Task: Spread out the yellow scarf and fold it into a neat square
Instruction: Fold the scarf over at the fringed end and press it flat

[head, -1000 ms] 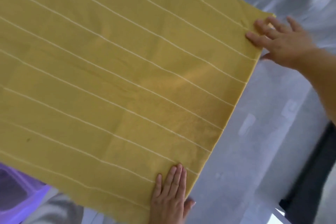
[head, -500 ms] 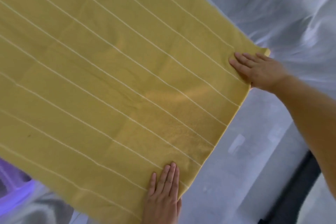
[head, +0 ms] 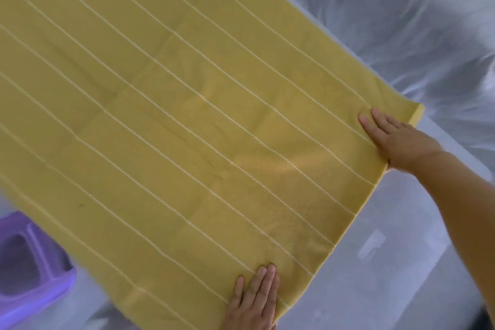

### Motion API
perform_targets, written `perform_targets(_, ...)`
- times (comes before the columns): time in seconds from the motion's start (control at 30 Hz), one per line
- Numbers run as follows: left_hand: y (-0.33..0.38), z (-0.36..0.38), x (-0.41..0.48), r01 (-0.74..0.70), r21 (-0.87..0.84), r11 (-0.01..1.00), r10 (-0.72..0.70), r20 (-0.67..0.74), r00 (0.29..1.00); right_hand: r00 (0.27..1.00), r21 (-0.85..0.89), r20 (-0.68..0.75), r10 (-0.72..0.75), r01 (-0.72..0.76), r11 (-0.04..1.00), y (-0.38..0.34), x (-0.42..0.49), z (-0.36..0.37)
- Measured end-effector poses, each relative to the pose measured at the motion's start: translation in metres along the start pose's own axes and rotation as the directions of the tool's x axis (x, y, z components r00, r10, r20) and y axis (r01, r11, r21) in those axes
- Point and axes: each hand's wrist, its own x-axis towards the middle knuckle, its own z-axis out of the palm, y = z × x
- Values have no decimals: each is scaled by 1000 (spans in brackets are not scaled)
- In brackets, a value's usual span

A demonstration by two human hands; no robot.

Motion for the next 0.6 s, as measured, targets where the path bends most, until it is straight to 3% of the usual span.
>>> perform_targets(0.17,1,-8,-3,-28,-16,999,30,117,993,995,4,-38,-90,90,996,10,4,6)
perform_targets(0.33,2,-19,-4,74,-68,995,-54,260,964,976,-97,-87,-199,190,977,26,1,20)
perform_targets(0.5,31,-25,6,359,-54,932,-327,306,894,972,-193,-87,-219,199,961,35,-1,24)
perform_targets(0.6,42,-21,5,507,-63,860,-478,250,842,969,-297,-115,-220,178,938,35,2,15)
